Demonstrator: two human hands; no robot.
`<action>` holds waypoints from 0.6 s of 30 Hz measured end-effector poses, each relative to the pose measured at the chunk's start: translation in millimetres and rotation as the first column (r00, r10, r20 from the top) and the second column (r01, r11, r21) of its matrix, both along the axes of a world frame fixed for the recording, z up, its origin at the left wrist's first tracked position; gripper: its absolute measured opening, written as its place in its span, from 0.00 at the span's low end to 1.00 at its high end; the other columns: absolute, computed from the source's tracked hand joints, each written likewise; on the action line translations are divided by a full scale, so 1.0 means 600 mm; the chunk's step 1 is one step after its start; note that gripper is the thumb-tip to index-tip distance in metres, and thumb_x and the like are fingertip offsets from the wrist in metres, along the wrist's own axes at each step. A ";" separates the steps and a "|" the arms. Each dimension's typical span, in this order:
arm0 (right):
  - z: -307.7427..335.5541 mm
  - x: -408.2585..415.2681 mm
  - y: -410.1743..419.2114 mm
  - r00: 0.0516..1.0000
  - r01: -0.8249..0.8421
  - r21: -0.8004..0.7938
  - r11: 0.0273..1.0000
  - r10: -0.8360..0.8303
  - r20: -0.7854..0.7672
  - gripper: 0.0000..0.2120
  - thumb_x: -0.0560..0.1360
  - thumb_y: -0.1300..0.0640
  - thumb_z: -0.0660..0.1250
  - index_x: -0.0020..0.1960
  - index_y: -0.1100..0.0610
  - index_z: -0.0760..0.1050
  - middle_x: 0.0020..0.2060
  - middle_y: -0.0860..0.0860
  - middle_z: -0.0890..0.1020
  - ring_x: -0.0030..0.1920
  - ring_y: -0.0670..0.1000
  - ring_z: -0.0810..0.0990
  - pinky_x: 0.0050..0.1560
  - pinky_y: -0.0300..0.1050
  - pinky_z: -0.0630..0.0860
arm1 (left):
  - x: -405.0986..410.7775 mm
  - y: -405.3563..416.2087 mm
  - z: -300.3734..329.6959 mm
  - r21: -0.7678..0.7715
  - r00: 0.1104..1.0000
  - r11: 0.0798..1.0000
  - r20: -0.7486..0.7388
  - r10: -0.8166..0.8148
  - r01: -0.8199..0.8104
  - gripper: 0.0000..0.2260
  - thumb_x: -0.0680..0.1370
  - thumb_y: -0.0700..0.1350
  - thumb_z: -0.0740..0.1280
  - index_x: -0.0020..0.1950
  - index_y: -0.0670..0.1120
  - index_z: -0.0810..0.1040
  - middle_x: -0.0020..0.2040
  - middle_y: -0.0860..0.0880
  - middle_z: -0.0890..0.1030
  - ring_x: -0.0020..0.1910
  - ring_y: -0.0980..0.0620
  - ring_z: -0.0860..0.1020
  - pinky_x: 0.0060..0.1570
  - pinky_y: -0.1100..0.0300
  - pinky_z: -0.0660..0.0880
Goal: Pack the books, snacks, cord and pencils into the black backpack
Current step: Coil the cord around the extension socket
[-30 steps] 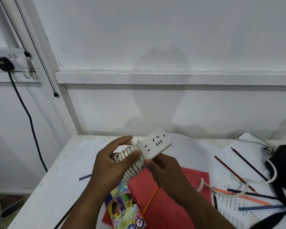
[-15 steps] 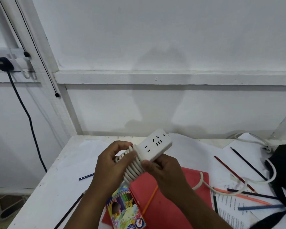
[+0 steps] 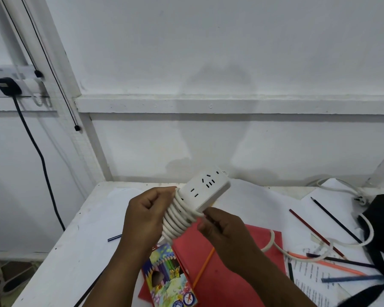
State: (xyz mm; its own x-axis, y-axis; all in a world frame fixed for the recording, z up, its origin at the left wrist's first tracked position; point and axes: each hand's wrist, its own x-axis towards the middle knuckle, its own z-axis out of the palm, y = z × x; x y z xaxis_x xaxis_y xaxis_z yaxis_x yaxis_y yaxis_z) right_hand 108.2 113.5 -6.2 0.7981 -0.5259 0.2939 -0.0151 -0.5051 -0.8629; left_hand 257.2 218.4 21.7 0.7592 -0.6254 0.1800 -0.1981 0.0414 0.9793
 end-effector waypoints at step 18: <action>-0.036 0.012 0.017 0.965 0.179 0.161 0.970 -0.206 0.164 0.32 0.74 0.29 0.59 0.34 0.59 0.73 0.24 0.47 0.65 0.27 0.43 0.62 0.30 0.41 0.61 | 0.000 0.002 -0.001 -0.041 0.996 0.998 -0.078 -0.041 0.038 0.05 0.74 0.45 0.73 0.48 0.47 0.86 0.45 0.48 0.86 0.46 0.47 0.84 0.46 0.51 0.81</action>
State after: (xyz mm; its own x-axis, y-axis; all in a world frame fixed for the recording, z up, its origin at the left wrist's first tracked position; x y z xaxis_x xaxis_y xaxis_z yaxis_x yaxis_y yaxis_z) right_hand 115.7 123.5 -28.0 0.6194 -0.7115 0.3319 0.0604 -0.3783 -0.9237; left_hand 257.2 219.6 21.2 0.7471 -0.6487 0.1451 -0.1175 0.0860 0.9893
